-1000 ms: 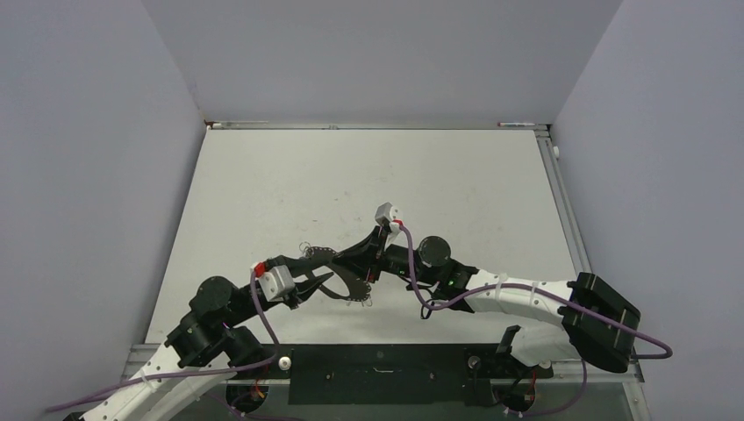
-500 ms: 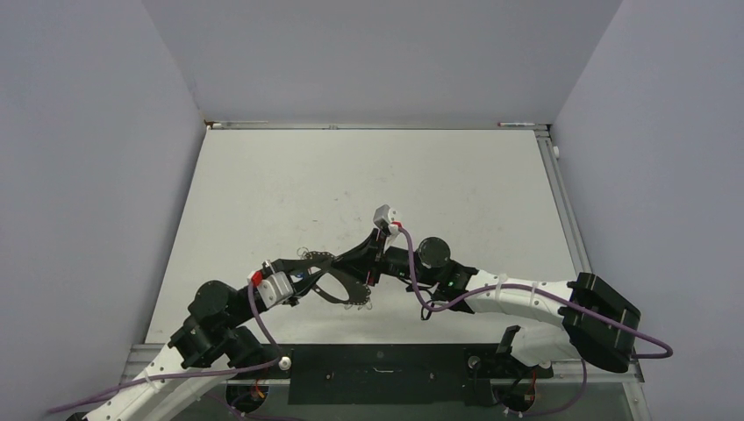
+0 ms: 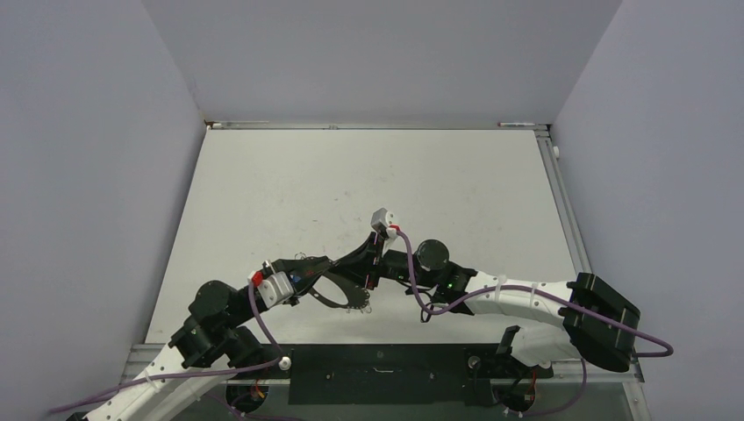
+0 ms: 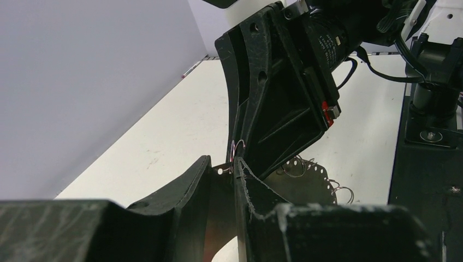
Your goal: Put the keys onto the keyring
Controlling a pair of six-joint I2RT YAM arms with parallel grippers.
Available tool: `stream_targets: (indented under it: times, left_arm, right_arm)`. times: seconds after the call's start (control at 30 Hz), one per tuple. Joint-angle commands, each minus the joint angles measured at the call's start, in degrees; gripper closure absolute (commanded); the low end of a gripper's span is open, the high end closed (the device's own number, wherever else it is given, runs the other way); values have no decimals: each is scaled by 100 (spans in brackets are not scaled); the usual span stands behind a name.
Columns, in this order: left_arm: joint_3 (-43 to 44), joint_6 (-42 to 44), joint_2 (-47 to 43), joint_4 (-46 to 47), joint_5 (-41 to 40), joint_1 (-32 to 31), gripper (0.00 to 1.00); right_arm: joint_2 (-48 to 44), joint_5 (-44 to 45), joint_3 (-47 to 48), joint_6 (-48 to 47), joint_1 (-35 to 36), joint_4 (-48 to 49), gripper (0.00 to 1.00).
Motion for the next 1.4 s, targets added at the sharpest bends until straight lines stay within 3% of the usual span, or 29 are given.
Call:
stream_targets:
  times: [0.0, 0.23, 0.43, 0.77, 1.07, 1.37]
  left_arm:
    - [-36, 21, 44, 273, 110, -23, 81]
    - [-66, 39, 61, 222, 103, -19, 83]
    - [-62, 71, 65, 198, 42, -20, 99]
    - [159, 28, 114, -47, -22, -16, 100]
    - [663, 53, 387, -971, -242, -21, 100]
    - [1049, 267, 574, -1588, 92, -21, 100]
  right_arm:
    - [-241, -85, 125, 20, 64, 496, 95]
    - [-267, -119, 194, 4, 135, 498, 95]
    - [-237, -165, 233, -110, 288, 523, 95]
    - [-232, -183, 253, -480, 420, 250, 94]
    - [-719, 448, 181, -1373, 411, -1059, 54]
    - [-1270, 588, 191, -2731, 411, -2130, 50]
